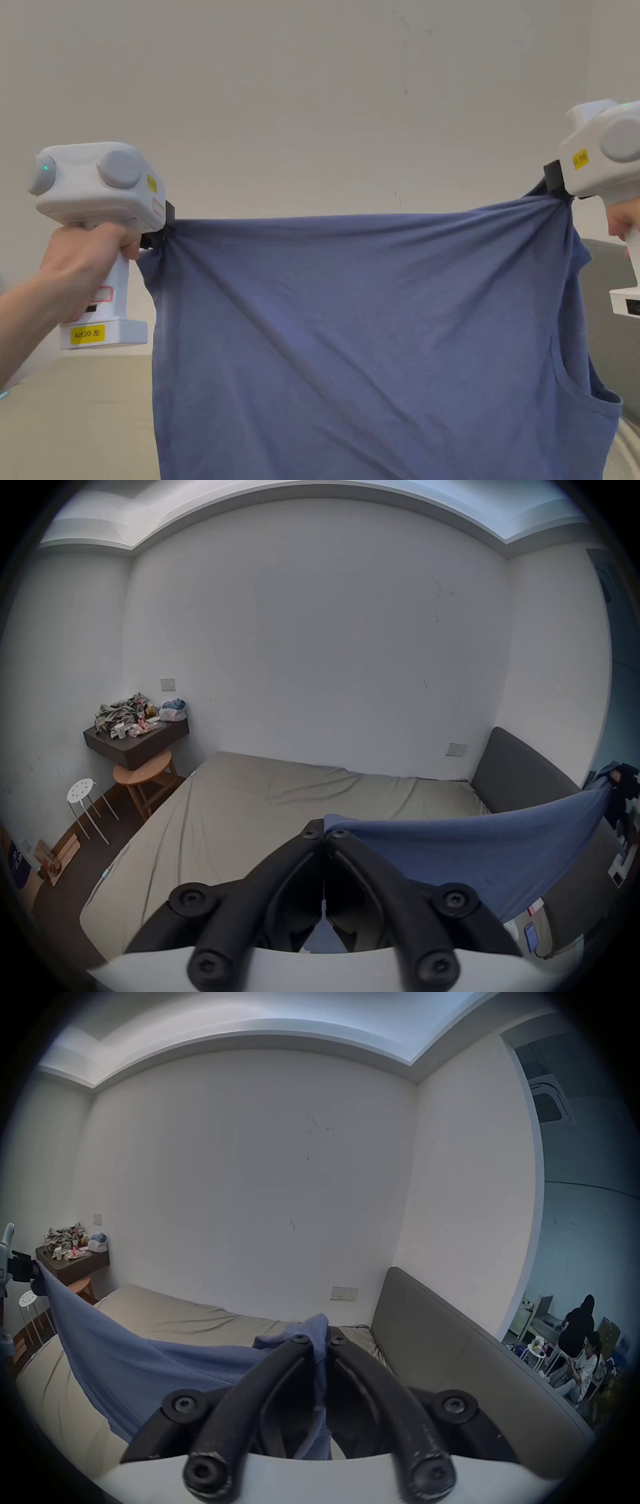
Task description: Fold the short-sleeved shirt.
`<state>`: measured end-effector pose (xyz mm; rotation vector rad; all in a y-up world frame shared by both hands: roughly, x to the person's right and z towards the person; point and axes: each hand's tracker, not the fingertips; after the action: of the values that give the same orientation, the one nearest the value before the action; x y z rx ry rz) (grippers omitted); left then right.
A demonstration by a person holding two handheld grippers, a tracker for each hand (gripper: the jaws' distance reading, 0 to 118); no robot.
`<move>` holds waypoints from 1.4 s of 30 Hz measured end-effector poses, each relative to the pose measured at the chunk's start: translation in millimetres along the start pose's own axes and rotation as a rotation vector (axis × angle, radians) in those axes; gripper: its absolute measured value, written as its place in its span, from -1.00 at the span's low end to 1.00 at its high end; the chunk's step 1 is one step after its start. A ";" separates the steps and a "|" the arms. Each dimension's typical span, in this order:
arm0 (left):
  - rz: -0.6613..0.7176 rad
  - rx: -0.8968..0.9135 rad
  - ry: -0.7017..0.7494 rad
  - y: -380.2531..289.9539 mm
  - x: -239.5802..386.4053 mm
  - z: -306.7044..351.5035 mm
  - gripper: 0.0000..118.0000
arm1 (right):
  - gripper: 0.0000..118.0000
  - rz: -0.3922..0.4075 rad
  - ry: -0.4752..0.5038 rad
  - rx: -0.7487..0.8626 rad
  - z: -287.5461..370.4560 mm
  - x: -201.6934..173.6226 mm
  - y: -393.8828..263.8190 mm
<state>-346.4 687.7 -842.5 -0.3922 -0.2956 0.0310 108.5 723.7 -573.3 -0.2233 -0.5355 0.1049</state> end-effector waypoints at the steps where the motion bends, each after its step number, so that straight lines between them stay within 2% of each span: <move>1: 0.000 0.008 0.009 1.5 1.9 -7.2 -1.00 | -0.97 -0.003 0.006 -0.036 -64.3 -16.5 17.9; 4: 0.013 0.064 0.031 13.6 -1.6 -41.7 -1.00 | -0.97 0.006 -0.012 -0.037 -111.0 -26.1 25.3; 5: 0.011 0.085 0.039 14.6 -0.8 -47.7 -1.00 | -0.97 0.018 -0.067 0.004 -104.1 -30.1 24.8; 10: 0.020 0.090 0.086 15.7 -2.5 -89.1 -1.00 | -0.97 0.033 -0.054 0.006 -128.0 -49.2 14.4; 14: 0.020 0.054 0.092 -11.7 -8.1 -124.2 -1.00 | -0.97 0.032 -0.026 -0.038 -157.9 -58.1 -17.2; 17: 0.029 -0.016 0.087 -47.0 -12.5 -144.8 -1.00 | -0.97 0.042 -0.011 -0.094 -171.1 -67.0 -57.8; 19: 0.038 -0.081 0.072 -81.0 -15.1 -154.8 -1.00 | -0.97 0.003 0.031 -0.162 -177.6 -66.2 -95.0; 25: -0.006 -0.314 0.066 -232.0 -28.5 -169.1 -1.00 | -0.97 -0.036 0.100 -0.381 -165.8 -80.1 -253.5; 28: 0.083 -0.412 0.030 -308.6 -43.4 -152.3 -1.00 | -0.97 -0.084 0.129 -0.454 -136.4 -83.2 -335.8; 29: 0.048 -0.481 0.021 -333.4 -48.7 -143.5 -1.00 | -0.97 -0.106 0.143 -0.507 -123.0 -83.4 -364.6; 30: 0.070 -0.484 0.035 -355.6 -53.8 -133.3 -1.00 | -0.97 -0.125 0.160 -0.557 -108.8 -82.4 -391.6; 31: 0.029 -0.513 0.039 -382.4 -60.0 -116.7 -1.00 | -0.97 -0.167 0.168 -0.557 -93.2 -80.5 -413.6; 32: 0.040 -0.520 0.031 -405.9 -66.9 -101.5 -1.00 | -0.97 -0.154 0.173 -0.599 -76.4 -79.6 -435.7; 33: 0.026 -0.569 0.035 -426.2 -72.4 -87.9 -1.00 | -0.97 -0.177 0.176 -0.611 -53.9 -78.7 -455.6; 34: 0.009 -0.598 0.044 -443.8 -76.7 -74.2 -1.00 | -0.97 -0.176 0.176 -0.651 -37.9 -76.6 -473.2; 38: -0.018 -0.672 0.010 -493.3 -94.0 -15.6 -1.00 | -0.97 -0.254 0.168 -0.727 34.3 -68.8 -521.6; 42: 0.021 -0.711 0.003 -525.6 -118.6 44.7 -1.00 | -0.97 -0.294 0.176 -0.792 84.6 -50.5 -555.7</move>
<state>-487.0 208.3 -635.7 -1.1012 -0.2938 -0.0567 44.3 192.0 -395.3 -0.9121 -0.4066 -0.4209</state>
